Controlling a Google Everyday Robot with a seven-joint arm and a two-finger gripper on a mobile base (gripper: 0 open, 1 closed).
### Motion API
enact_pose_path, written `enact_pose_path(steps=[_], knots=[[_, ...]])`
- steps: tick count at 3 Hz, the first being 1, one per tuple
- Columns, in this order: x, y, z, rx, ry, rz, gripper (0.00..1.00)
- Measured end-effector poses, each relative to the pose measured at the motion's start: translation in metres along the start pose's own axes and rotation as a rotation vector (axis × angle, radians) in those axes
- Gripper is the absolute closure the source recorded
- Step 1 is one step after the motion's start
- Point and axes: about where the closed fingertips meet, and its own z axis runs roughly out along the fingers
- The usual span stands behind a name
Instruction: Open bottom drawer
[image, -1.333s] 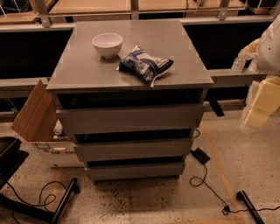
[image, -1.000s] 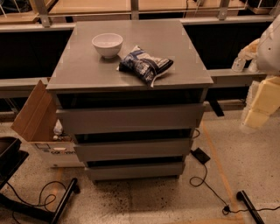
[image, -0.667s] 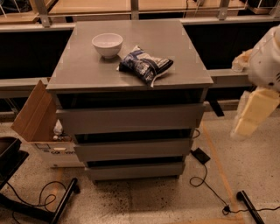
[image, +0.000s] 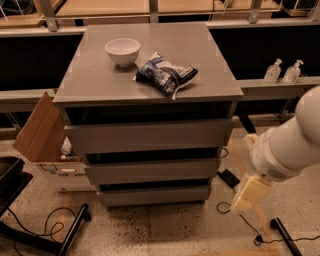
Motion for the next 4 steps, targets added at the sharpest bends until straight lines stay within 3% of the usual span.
enact_pose_path(steps=[1, 2, 3, 4], knots=[[0.014, -0.003, 0.064, 0.018, -0.017, 0.005, 0.0], [0.018, -0.024, 0.13, 0.06, -0.021, -0.015, 0.0], [0.014, -0.035, 0.133, 0.098, -0.03, -0.036, 0.0], [0.015, -0.034, 0.136, 0.093, -0.027, -0.036, 0.0]])
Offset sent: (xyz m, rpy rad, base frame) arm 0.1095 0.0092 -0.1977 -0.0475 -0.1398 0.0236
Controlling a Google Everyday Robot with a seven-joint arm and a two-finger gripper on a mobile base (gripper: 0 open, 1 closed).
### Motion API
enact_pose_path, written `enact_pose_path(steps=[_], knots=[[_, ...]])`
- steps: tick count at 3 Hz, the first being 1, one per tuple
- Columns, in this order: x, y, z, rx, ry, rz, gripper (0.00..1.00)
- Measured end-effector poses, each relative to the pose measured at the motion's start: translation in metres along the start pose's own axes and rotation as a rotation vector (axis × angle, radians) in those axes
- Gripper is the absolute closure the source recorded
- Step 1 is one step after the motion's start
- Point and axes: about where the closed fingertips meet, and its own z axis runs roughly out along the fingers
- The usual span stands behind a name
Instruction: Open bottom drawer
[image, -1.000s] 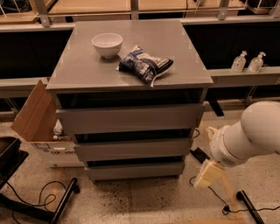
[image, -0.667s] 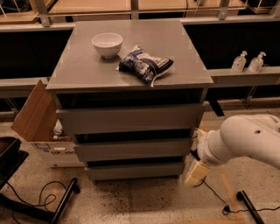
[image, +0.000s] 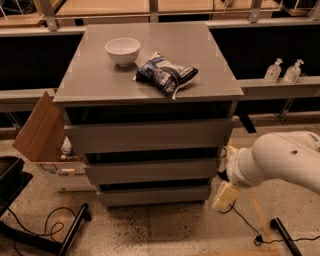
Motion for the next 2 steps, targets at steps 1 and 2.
enact_pose_path(steps=[1, 2], knots=[[0.0, 0.009, 0.05, -0.019, 0.021, -0.029, 0.0], [0.006, 0.021, 0.125, -0.056, 0.058, -0.076, 0.0]])
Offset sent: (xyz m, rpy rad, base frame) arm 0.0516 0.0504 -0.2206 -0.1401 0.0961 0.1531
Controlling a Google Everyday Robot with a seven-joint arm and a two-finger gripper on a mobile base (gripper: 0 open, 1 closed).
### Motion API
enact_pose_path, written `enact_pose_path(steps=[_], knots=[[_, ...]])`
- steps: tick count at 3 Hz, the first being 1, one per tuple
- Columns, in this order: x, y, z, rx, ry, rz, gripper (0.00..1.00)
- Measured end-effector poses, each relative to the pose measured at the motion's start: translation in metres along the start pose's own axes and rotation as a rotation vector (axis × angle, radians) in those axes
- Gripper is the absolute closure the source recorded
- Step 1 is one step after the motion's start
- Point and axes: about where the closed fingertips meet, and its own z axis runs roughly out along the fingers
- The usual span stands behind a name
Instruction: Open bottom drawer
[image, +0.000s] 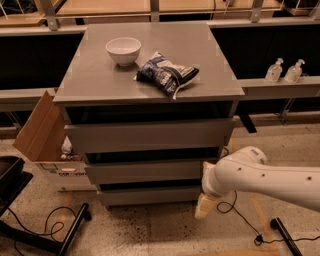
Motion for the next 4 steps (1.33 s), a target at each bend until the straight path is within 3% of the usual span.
enact_pose_path(steps=[2, 3, 4], knots=[[0.014, 0.016, 0.13, -0.046, 0.075, -0.167, 0.0], [0.014, 0.016, 0.13, -0.046, 0.075, -0.165, 0.0], [0.002, 0.02, 0.154, -0.075, 0.071, -0.191, 0.0]])
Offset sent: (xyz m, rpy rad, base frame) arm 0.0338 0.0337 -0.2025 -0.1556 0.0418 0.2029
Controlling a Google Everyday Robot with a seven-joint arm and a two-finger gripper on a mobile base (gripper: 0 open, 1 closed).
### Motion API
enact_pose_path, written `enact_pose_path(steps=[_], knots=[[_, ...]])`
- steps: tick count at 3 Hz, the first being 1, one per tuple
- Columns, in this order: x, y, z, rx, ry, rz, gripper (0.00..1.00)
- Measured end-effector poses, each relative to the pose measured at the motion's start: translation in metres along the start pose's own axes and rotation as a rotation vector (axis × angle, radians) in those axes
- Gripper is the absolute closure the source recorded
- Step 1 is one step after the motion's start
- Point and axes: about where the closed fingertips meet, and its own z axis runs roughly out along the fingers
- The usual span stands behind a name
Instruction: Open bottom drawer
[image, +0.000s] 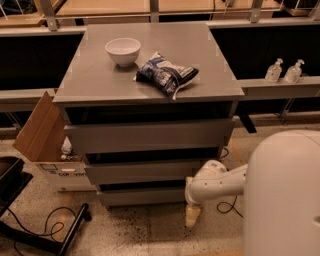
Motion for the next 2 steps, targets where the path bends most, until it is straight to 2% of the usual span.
enact_pose_path(steps=[1, 2], knots=[[-0.023, 0.0, 0.052, -0.037, -0.011, -0.044, 0.0], [-0.032, 0.003, 0.11, -0.071, 0.016, -0.087, 0.0]])
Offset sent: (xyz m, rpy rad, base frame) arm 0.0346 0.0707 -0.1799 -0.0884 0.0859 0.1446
